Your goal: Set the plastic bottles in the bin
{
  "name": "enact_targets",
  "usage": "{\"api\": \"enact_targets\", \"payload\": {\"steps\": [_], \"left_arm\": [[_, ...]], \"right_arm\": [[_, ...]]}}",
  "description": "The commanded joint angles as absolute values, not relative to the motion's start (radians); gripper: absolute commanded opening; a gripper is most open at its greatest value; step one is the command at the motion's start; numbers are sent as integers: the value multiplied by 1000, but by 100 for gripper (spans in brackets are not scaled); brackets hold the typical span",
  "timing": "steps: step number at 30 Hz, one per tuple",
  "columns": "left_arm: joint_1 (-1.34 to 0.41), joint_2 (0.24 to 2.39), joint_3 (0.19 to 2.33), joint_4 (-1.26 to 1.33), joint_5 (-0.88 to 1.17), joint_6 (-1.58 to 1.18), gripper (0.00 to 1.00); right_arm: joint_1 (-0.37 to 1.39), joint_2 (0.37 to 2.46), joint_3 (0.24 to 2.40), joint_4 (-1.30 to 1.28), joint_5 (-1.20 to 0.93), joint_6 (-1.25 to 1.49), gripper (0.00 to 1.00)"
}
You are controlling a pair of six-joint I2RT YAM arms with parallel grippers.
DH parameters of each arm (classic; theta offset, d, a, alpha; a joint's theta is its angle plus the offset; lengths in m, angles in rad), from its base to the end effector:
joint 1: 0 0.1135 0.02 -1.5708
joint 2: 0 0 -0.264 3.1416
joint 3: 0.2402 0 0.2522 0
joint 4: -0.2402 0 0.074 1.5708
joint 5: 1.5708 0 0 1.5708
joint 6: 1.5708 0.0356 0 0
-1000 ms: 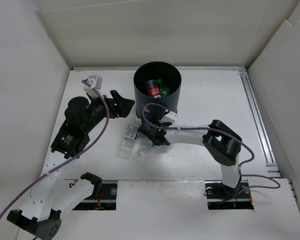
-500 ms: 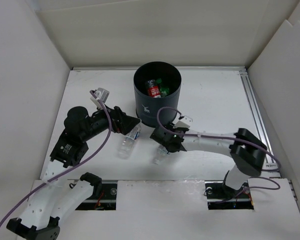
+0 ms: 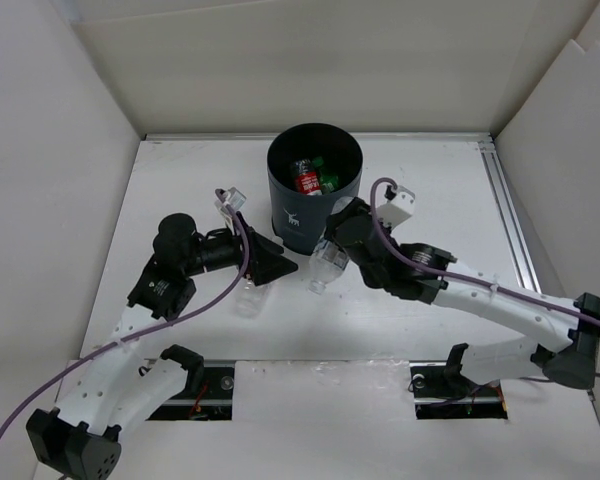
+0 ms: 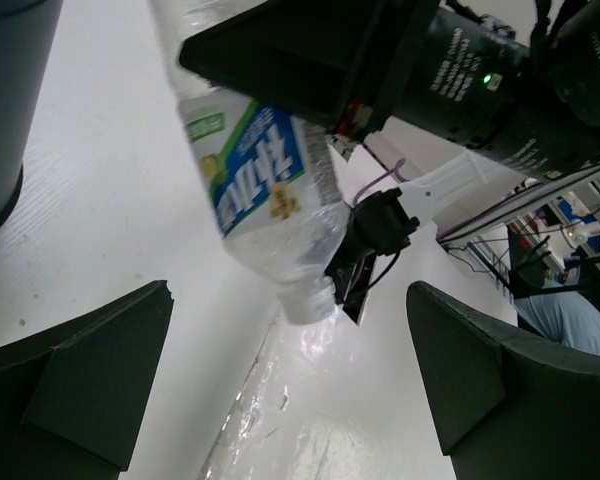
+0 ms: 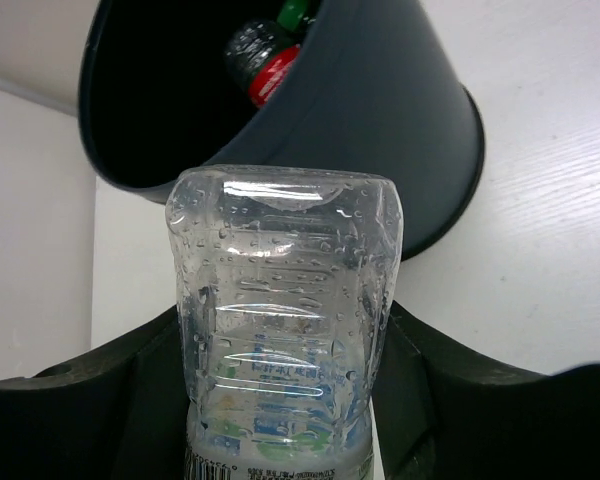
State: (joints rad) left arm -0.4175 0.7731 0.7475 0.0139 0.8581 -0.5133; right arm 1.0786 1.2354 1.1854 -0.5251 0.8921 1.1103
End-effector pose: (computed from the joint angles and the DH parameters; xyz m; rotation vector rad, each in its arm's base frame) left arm 0.1488 -0.0955 0.3504 0.6490 1.6405 -1.3702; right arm 0.1480 0.2175 0.3581 0.5208 1.8807 0.4981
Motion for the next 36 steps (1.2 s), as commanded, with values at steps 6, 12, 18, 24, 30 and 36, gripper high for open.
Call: {"api": "enact_targets", "payload": {"steps": [6, 12, 18, 24, 30, 36], "left_arm": [[-419, 805, 759, 109, 922, -526, 100], [-419, 841, 770, -9, 830, -460, 100], [-419, 816, 752, 58, 874, -504, 100], [-419, 770, 774, 219, 822, -604, 52], [-419, 839, 928, 149, 577, -546, 13], [-419, 1032, 1172, 190, 456, -470, 12]], "right_arm": [[1163, 1393, 1350, -332, 904, 990, 0], [1213, 1448, 1446, -276, 894, 940, 0], [1213, 1495, 1500, -215, 862, 908, 0], [1213, 1523, 1525, -195, 833, 908, 2], [1213, 1444, 1502, -227, 893, 865, 100], [1213, 1241, 1428, -408, 1083, 856, 100]]}}
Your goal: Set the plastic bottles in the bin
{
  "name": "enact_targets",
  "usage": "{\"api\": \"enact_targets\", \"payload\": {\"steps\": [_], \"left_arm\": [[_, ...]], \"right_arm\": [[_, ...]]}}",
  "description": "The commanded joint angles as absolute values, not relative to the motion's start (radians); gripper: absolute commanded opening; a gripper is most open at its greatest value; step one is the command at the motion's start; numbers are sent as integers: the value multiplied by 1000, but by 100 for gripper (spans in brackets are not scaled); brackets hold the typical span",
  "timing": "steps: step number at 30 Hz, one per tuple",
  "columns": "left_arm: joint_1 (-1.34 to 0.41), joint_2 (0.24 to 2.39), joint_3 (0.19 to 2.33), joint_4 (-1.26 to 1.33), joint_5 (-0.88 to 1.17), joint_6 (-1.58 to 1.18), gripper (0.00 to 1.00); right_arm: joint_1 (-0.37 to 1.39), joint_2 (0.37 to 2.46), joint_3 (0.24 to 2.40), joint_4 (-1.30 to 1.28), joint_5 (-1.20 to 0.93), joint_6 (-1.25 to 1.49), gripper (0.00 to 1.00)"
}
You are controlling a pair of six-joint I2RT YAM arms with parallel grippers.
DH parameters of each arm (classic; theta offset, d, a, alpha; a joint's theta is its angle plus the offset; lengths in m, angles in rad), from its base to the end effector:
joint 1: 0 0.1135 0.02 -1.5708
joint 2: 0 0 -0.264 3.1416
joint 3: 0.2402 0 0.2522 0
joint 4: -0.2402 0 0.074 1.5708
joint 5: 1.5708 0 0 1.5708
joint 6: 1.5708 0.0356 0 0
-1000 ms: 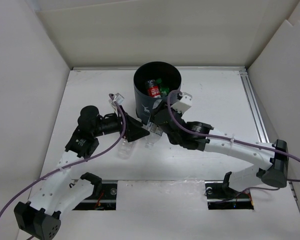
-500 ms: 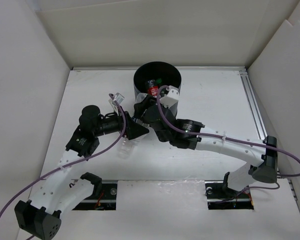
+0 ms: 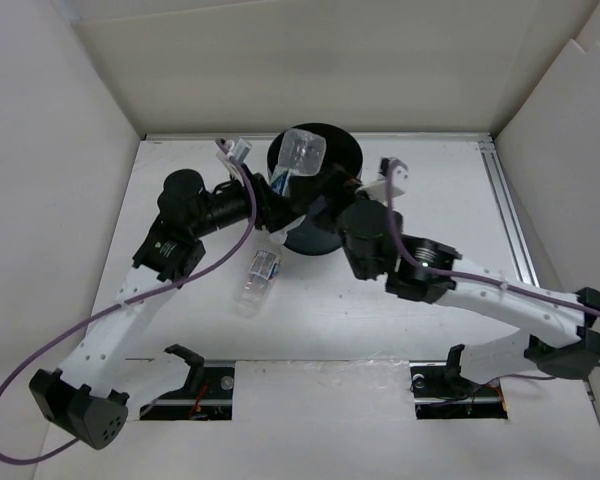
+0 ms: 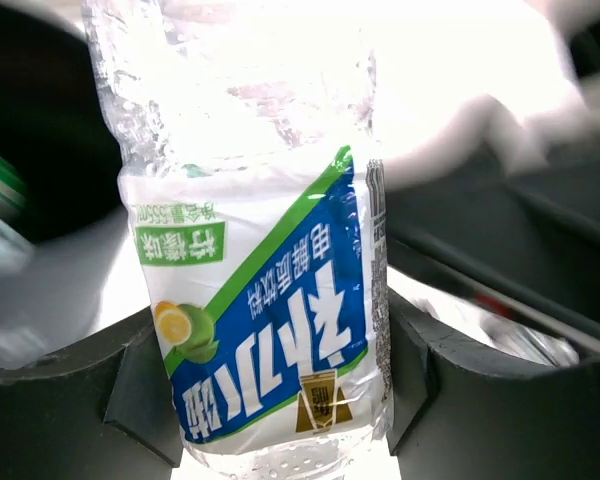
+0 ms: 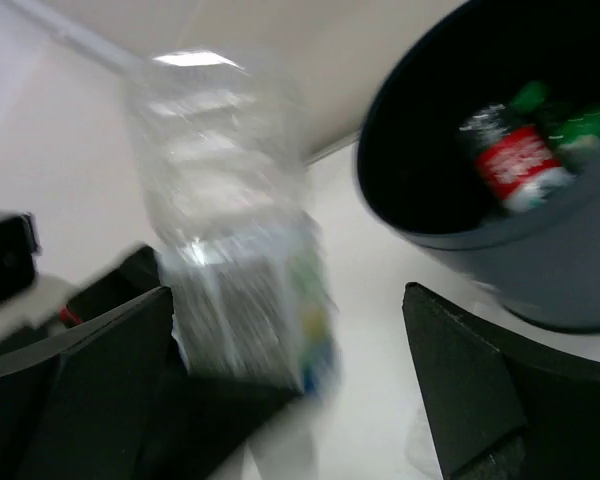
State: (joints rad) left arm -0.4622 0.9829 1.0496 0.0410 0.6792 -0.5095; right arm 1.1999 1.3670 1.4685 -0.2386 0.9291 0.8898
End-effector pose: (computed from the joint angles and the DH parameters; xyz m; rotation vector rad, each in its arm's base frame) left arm 0.1826 -0.1159 0.4203 0.5593 1.5260 -1.2592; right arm 0.1348 0.2680 0.4435 0.4352 1.6580 0.7888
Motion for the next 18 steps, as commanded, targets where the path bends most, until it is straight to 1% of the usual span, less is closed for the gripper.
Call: {"api": "enact_targets", "payload": {"steps": [1, 2, 4, 5, 8, 9, 11, 12, 13, 14, 15, 16, 17, 18], "left_arm": [[-419, 1061, 1196, 210, 445, -451, 12], [-419, 1124, 1242, 250, 445, -440, 12], [-419, 1185, 1269, 320, 425, -420, 12], [-419, 1247, 1282, 404, 411, -408, 12], [-419, 1351, 1344, 460, 396, -383, 12], [-419, 1429, 1411, 460, 396, -370, 12], [-419, 1511, 1498, 436, 439, -370, 12], [-419, 1578, 1538, 419, 439, -370, 13], [-419, 1601, 1599, 378, 439, -370, 15], [-419, 1615, 1600, 377, 439, -370, 17], [-419, 1615, 1600, 386, 430, -370, 29], [-419, 1615, 1573, 415, 413, -383, 37], [-419, 1615, 1551, 437, 399, -383, 48], [-419, 1615, 1534, 437, 388, -383, 62]], "right_arm": [[1213, 1211, 1387, -431, 1097, 856, 100], [1213, 1151, 1368, -442, 1097, 856, 100], [1213, 1096, 1332, -471, 1117, 856, 100], [1213, 1045, 1298, -482, 1117, 856, 100], [1213, 980, 1261, -532, 1126, 865, 100], [1213, 947, 1249, -554, 1126, 876, 100], [1213, 919, 1249, -619, 1144, 899, 100], [1213, 907, 1249, -638, 1144, 899, 100], [1213, 882, 1249, -658, 1144, 913, 100], [1213, 870, 1249, -672, 1158, 913, 100], [1213, 858, 1240, -683, 1158, 913, 100], [1213, 836, 1239, -695, 1158, 913, 100], [1213, 825, 1229, -695, 1158, 913, 100], [1213, 816, 1229, -695, 1167, 913, 100]]}}
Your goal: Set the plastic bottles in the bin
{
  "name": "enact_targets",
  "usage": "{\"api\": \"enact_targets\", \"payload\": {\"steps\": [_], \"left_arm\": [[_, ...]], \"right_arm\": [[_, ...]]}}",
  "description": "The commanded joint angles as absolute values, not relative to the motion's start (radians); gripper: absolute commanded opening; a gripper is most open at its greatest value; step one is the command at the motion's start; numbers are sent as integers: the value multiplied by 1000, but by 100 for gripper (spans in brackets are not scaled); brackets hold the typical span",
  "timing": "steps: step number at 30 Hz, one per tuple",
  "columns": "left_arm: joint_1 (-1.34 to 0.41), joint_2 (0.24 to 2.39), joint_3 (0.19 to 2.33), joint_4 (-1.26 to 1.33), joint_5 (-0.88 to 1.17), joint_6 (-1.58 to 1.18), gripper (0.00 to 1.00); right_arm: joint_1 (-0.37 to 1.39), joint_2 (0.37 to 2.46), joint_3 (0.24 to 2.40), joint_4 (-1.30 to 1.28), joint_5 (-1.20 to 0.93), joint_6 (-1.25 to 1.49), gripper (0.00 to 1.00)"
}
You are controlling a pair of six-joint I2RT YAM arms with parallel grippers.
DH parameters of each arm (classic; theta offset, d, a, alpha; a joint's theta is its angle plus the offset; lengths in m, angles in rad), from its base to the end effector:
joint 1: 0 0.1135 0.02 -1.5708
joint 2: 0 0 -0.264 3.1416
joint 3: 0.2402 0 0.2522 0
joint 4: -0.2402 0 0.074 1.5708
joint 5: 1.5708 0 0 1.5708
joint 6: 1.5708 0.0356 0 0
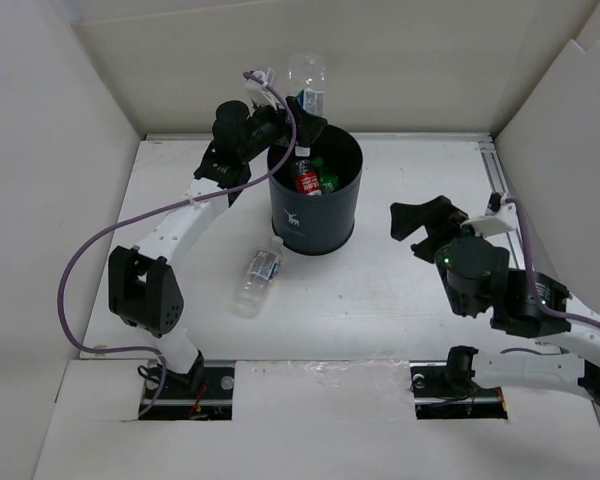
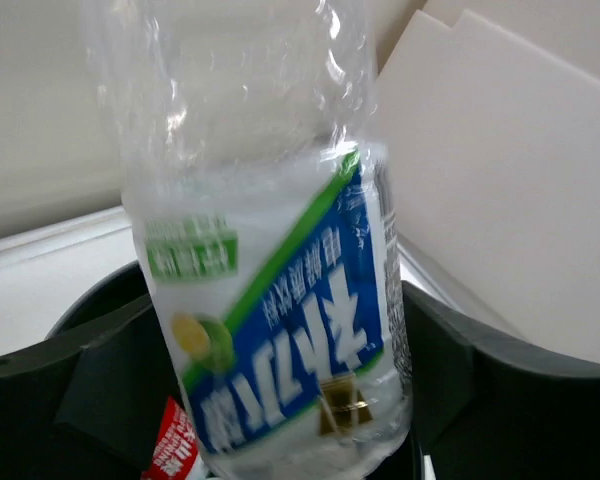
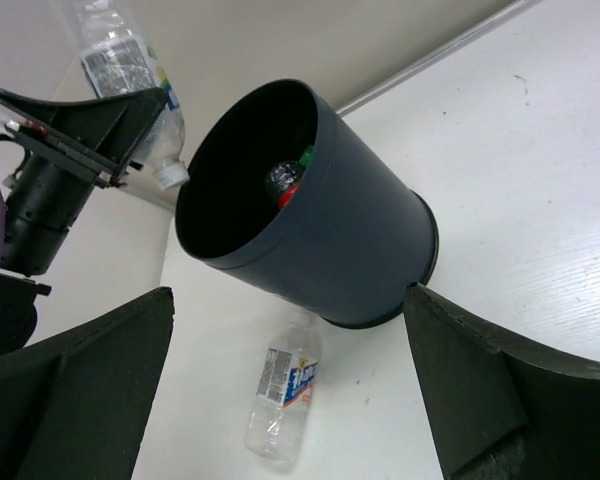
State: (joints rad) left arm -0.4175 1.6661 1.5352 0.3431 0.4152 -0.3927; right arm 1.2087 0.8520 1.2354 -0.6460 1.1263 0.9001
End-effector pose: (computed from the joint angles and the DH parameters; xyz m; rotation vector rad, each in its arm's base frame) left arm 0.3598 -0.1753 0.4263 0.3818 1.3927 -0.9525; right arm 0.0786 0.1169 0.4363 0.5004 1.6378 0.5472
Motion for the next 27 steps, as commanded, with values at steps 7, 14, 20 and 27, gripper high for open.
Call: {"api": "enact_targets", "payload": {"steps": [7, 14, 20, 27], "left_arm": [[-419, 1571, 1505, 439, 458, -394, 100], [-419, 1352, 1408, 292, 271, -384, 100], [-419, 1112, 1240, -76, 31, -360, 100], [-419, 1069, 1022, -202, 96, -416, 100]], "right_arm": [[1213, 814, 1218, -704, 1167, 913, 100], [1213, 870, 1200, -677, 1167, 893, 100], [1213, 931, 1200, -652, 1134, 832, 100], [1213, 885, 1131, -571, 1065, 759, 100]]}}
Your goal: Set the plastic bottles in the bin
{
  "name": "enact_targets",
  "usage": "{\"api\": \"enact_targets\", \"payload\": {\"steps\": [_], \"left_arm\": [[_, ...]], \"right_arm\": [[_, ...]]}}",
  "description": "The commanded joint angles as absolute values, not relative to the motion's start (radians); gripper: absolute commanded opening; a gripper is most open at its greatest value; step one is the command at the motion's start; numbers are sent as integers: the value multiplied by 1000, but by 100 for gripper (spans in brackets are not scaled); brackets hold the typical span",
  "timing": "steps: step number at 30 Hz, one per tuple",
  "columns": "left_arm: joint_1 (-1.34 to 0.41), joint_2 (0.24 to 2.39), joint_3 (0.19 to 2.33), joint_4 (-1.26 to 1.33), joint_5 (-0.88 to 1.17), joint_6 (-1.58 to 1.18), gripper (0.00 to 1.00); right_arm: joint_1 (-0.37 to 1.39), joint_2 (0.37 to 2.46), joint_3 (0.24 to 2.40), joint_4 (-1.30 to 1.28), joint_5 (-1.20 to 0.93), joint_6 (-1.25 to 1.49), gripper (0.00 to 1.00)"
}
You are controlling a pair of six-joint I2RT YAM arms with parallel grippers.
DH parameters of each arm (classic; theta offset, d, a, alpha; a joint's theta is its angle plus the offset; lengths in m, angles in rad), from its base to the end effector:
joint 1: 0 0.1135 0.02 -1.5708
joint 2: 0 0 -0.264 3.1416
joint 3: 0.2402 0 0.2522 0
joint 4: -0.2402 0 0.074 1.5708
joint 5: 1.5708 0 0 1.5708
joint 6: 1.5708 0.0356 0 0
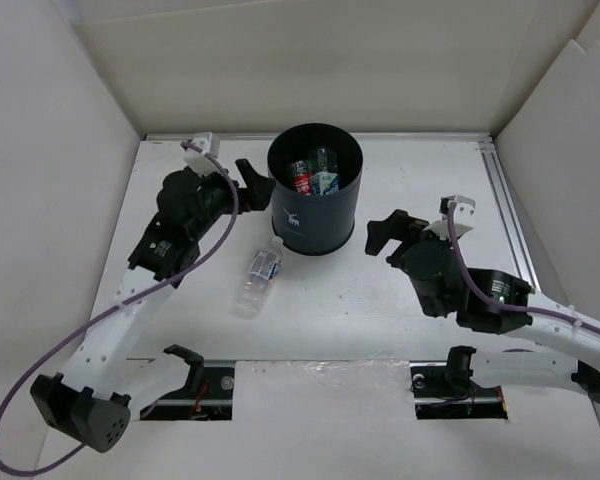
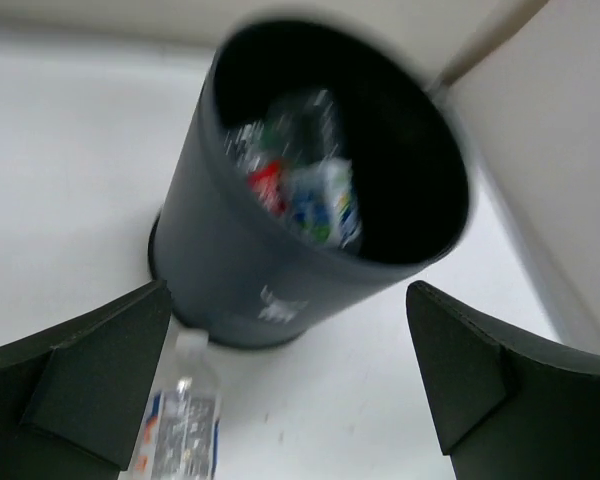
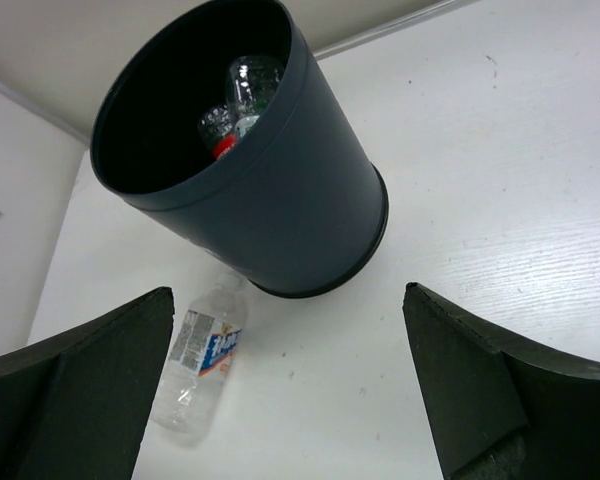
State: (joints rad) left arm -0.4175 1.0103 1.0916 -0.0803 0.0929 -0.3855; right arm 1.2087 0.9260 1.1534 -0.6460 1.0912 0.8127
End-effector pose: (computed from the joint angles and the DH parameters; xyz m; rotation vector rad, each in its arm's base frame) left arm 0.2074 -0.0956 0.4169 0.1008 1.6104 -0.6995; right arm 0.0894 0.1469 0.4014 0.3136 1.7467 0.3761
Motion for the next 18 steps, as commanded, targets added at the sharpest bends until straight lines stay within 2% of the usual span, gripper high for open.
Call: {"api": "enact_targets", "payload": {"steps": [1, 6, 18], "left_arm": [[-419, 1069, 1000, -202, 97, -426, 100], [-419, 1083, 797, -54, 118, -499, 100], [-419, 1270, 621, 189, 158, -554, 100]], "right_arm": [[1213, 871, 1118, -546, 1054, 746, 100], [1213, 776, 1045, -502, 1006, 723, 100], [1213, 672, 1003, -522, 986, 704, 100]]}}
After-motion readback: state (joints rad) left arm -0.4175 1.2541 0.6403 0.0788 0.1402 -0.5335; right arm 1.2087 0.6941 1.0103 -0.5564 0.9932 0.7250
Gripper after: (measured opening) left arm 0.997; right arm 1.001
